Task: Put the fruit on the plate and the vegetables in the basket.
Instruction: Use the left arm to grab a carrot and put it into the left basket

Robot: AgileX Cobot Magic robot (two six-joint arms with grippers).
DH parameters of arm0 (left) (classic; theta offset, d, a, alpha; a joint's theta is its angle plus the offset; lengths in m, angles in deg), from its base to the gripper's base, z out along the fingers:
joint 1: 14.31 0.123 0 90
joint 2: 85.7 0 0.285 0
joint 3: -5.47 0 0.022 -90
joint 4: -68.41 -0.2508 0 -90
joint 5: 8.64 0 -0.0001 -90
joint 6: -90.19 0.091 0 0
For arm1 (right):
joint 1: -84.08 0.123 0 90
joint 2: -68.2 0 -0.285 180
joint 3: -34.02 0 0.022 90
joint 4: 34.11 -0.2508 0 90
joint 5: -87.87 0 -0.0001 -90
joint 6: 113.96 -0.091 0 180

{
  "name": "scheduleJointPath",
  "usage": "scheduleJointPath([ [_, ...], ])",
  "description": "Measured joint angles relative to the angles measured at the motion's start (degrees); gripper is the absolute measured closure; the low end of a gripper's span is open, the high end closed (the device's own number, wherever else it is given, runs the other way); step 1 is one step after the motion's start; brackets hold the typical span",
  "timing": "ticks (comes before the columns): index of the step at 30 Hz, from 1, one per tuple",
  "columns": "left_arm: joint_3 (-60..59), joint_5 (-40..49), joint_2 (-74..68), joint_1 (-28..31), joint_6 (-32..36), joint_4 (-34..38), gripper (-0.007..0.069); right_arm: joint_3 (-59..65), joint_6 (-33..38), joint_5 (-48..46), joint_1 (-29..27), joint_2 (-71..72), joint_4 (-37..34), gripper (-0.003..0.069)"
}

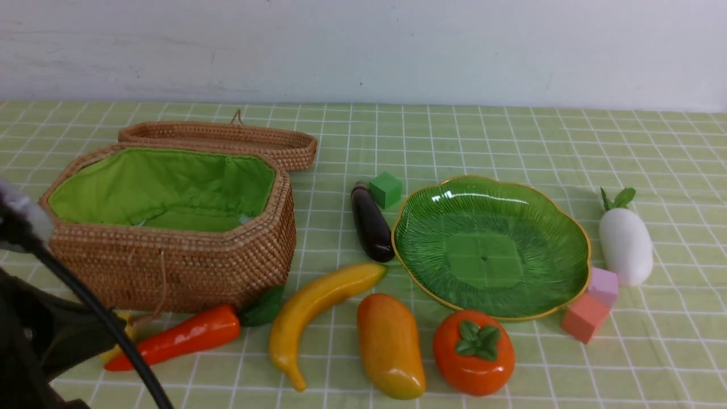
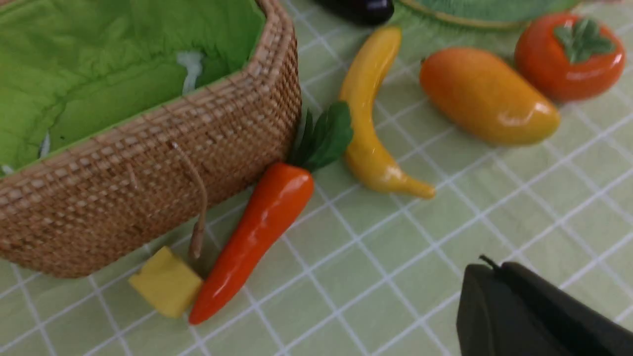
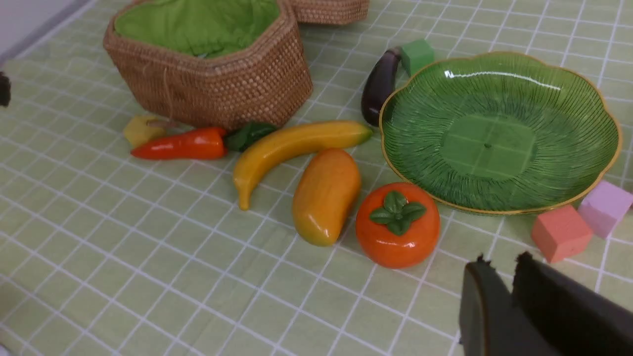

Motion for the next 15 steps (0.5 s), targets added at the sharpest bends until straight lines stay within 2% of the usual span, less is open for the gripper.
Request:
scheduleJointPath([
  [6,1.5,1.8,-8.2,-7.5,-1.2,-9.2,0.0638,-1.5,6.5,-0.3,0.1,-3.2,-2.7,0.0564],
  [9,1.5,1.1,-13.9,-10.5,-5.1,-15.4,0.0636,-1.5,11.1,-0.3,0.1,-4.1,-5.9,0.056],
  [12,1.5,-0.4,-19.2,-10.7,-7.6,-20.6,0.0597,-1.6,14.6,-0.3,0.1,-4.1,-8.0,0.0556],
  [14,1.5,-1.4,-22.8,-10.7,-7.8,-22.4,0.0526,-1.6,16.6,-0.7,0.1,-4.1,-8.7,0.0553],
  [15,1.5,-1.5,-23.1,-10.7,-7.8,-22.6,0.0519,-1.6,16.7,-0.7,0.1,-4.1,-8.8,0.0553],
])
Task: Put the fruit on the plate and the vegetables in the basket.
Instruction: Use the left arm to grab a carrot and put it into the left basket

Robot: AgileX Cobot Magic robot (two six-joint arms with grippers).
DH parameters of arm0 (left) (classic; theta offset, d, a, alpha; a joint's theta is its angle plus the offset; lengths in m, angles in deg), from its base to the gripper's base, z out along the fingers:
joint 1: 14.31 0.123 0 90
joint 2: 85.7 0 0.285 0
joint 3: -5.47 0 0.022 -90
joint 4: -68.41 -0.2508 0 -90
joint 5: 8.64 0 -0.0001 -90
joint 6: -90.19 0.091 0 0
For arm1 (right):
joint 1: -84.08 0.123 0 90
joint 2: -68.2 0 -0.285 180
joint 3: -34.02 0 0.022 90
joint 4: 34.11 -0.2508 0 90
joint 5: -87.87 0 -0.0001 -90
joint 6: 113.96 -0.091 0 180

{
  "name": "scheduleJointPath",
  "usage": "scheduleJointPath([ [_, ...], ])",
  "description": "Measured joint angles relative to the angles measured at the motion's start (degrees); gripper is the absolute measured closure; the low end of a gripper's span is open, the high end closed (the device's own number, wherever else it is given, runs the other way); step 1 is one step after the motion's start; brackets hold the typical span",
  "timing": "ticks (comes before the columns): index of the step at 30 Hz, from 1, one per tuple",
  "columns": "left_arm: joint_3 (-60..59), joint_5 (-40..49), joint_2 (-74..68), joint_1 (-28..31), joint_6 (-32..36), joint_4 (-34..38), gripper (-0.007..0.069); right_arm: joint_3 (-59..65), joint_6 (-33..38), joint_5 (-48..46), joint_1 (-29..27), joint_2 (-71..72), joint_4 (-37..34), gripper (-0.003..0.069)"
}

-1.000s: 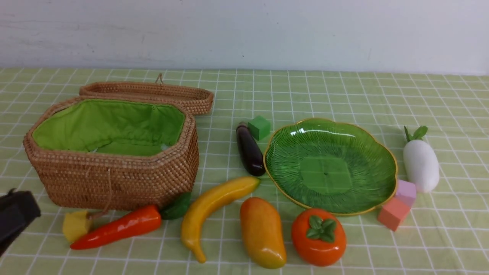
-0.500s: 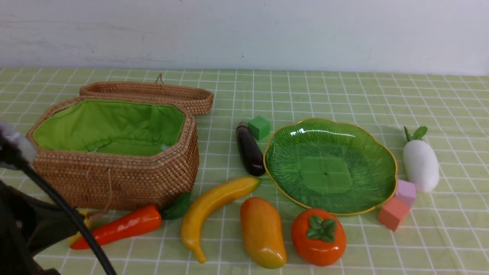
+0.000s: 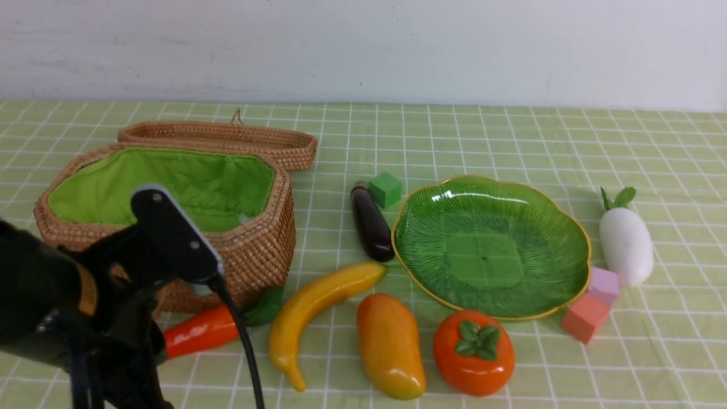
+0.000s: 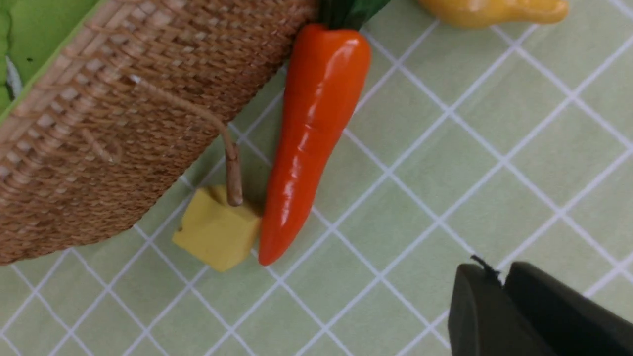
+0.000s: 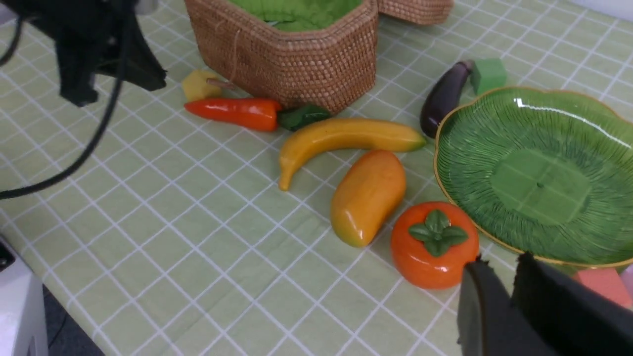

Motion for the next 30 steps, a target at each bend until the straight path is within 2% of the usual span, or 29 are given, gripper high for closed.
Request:
scheduleJointPath([
  [4,0.2,-1.3,-6.6,0.5,0.2,-2.0,0.0287,0.0,1.0,-0.4,0.0,0.0,0.0,0.055],
  [6,0.2,-2.3,-8.8,1.4,0.5,-2.1,0.0201,0.0,1.4,-0.4,0.0,0.0,0.1,0.0546],
  [10,0.2,-5.2,-11.8,3.8,1.8,-1.6,0.0093,0.0,2.9,-0.5,0.0,0.0,0.2,0.0543],
  [17,-1.8,-9.0,-10.6,5.3,9.6,1.8,0.0069,0.0,3.6,-2.4,0.0,0.0,0.2,0.0535],
  [22,-5.9,-16.2,-10.5,6.0,13.5,1.4,0.0069,0.0,3.6,-3.3,0.0,0.0,0.2,0.0531],
  [26,-6.2,-21.3,-10.8,9.6,14.5,2.3,0.0069,0.0,3.7,-3.3,0.0,0.0,0.1,0.0528],
  [30,-6.2,-22.0,-12.8,12.9,17.6,4.1,0.0069,0.0,3.7,-3.3,0.0,0.0,0.0,0.0522],
])
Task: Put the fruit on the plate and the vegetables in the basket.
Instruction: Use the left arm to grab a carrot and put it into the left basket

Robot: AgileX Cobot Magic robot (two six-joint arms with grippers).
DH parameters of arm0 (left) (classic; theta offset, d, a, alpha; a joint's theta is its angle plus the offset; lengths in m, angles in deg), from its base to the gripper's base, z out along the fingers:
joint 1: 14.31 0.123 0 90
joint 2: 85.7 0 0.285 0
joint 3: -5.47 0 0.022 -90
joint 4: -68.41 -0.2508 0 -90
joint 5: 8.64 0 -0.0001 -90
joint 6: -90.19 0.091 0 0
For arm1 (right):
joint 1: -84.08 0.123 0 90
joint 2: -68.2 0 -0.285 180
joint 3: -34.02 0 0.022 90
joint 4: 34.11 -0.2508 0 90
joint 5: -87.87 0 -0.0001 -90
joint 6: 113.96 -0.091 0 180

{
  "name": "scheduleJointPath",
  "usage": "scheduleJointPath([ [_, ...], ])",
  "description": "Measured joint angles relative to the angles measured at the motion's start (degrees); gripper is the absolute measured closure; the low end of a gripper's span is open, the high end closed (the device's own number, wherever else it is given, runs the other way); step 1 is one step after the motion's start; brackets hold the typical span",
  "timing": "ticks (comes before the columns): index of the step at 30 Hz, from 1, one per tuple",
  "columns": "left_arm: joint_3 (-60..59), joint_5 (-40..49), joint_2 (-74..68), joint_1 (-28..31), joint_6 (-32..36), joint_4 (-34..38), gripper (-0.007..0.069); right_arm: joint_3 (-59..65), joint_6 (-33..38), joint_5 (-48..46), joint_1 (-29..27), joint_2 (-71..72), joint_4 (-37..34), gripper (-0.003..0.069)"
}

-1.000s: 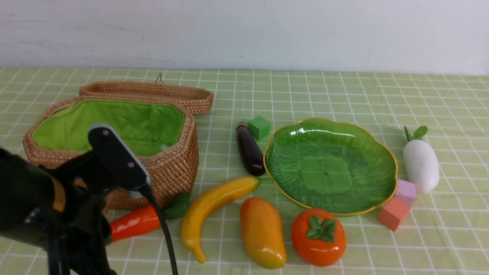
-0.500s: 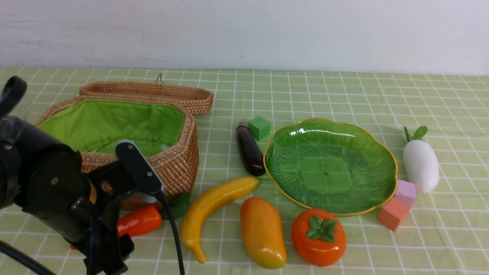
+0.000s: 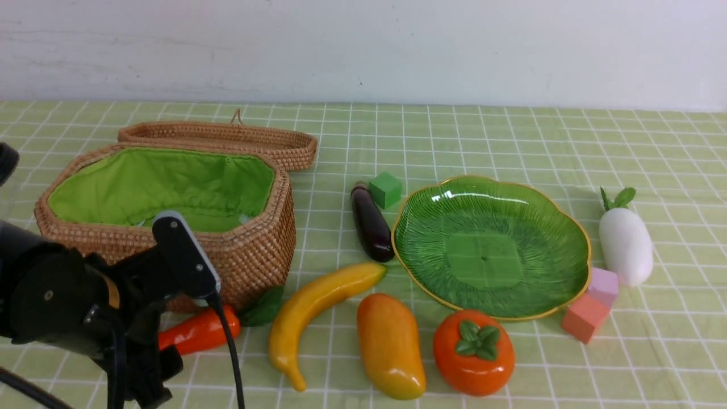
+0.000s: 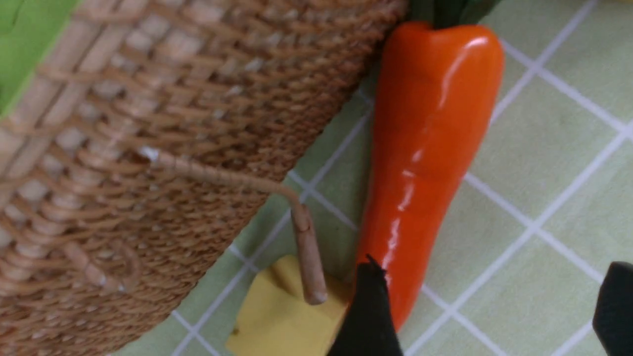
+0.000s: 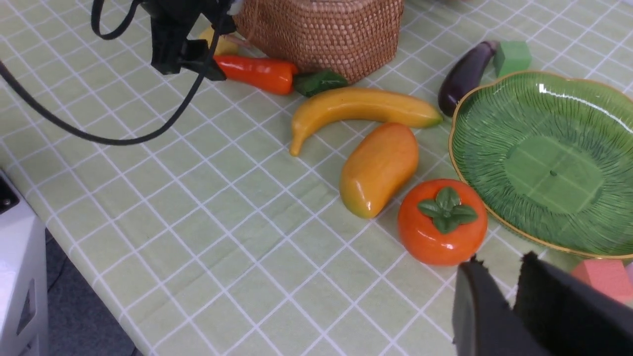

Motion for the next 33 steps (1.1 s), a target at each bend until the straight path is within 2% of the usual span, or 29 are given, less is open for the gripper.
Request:
scheduleJointPath([
  [4,0.0,-1.8,-3.6,2.3,5.5,4.7,0.0069,-0.1,0.1,0.0,0.0,0.0,0.0,0.0517],
  [11,0.0,-5.8,-8.5,3.6,8.3,6.4,0.0078,-0.1,0.1,0.0,0.0,0.0,0.0,0.0511],
  [16,0.2,-7.1,-10.9,3.6,8.4,6.4,0.0121,-0.1,0.2,0.0,0.0,0.0,-0.1,0.0507],
  [19,0.3,-7.1,-11.2,3.6,8.4,6.8,0.0179,-0.1,0.2,0.0,0.0,0.0,-0.2,0.0503],
  [23,0.3,-6.3,-11.1,3.6,8.4,7.3,0.0306,-0.1,0.2,0.0,0.0,0.0,-0.2,0.0501],
  [25,0.3,-5.8,-10.8,3.6,8.5,7.1,0.0337,-0.1,0.2,0.0,0.0,0.0,-0.2,0.0501],
  [30,0.2,-1.7,-7.5,3.6,8.8,6.7,0.0336,-0.1,0.2,0.0,0.0,0.0,-0.2,0.05],
  [33,0.2,4.2,-3.2,3.6,10.2,7.3,0.0336,-0.1,0.2,0.1,0.0,0.0,-0.2,0.05],
])
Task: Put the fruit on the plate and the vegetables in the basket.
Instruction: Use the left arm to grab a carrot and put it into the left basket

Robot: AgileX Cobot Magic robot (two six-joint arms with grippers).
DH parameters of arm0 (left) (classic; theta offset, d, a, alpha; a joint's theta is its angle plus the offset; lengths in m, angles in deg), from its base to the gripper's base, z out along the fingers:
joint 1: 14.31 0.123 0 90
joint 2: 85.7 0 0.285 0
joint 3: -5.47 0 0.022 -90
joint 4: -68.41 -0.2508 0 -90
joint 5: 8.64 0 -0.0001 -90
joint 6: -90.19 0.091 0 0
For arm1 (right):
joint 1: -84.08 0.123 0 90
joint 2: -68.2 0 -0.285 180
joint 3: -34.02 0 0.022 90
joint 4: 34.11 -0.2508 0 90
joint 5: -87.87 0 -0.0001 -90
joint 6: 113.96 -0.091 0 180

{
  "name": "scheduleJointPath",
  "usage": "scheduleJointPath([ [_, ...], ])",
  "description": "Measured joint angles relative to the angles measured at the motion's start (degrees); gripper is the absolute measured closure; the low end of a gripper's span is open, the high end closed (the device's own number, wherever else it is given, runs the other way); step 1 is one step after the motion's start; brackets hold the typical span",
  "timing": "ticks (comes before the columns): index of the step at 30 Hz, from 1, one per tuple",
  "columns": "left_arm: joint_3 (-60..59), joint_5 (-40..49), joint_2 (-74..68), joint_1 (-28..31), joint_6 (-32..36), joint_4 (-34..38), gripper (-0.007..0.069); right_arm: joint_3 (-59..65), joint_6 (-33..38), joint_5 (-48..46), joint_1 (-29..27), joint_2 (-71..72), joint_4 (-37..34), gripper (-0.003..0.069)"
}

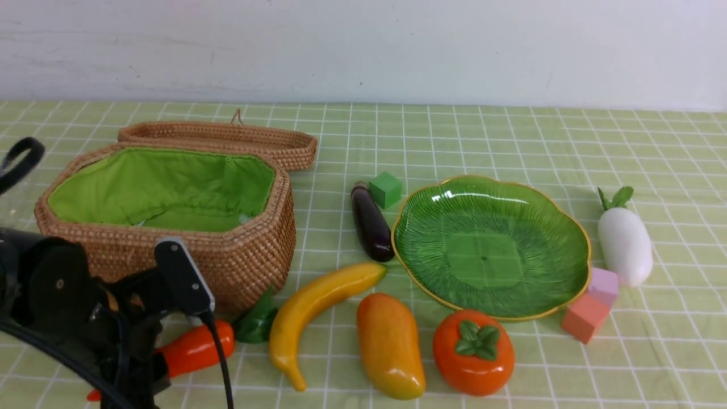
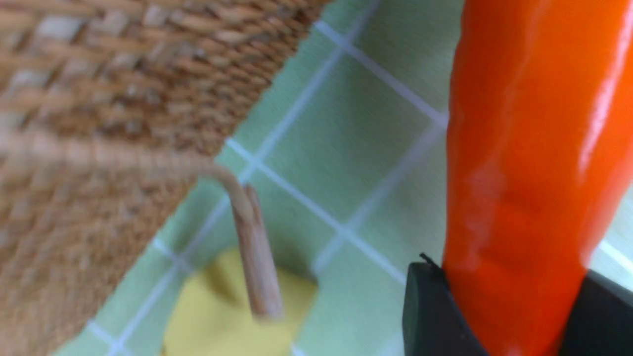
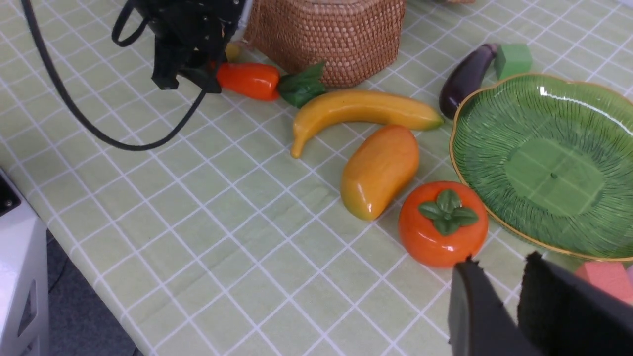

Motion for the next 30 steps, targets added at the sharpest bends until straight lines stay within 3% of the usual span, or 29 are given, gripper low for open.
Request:
scheduleJointPath([
  [5,-0.1,10.2,8.6,0.0,1.9,3.0,0.0336,0.0,0.0,0.0,0.0,0.0,0.0,0.05],
  [14,7.7,8.9,19.8,0.0,1.8,2.2,0.0336,0.0,0.0,6.7,0.0,-0.2,-2.8,0.0501],
  [23,21.2,0.0,5.4,0.0,1.4,-15.5,0.0336,0.0,1.5,13.3,0.0,-3.1,-6.9,0.0557],
  [26,24.4,-1.3,-0.9,0.0,-2.2,-23.7,0.0336,0.0,3.1,13.6,0.0,-3.5,-7.3,0.0566],
  [30,26.9,-2.6,-6.2,0.0,-12.7,-34.9,0.0336,0.0,4.7,16.2,0.0,-3.5,-7.5,0.0567],
])
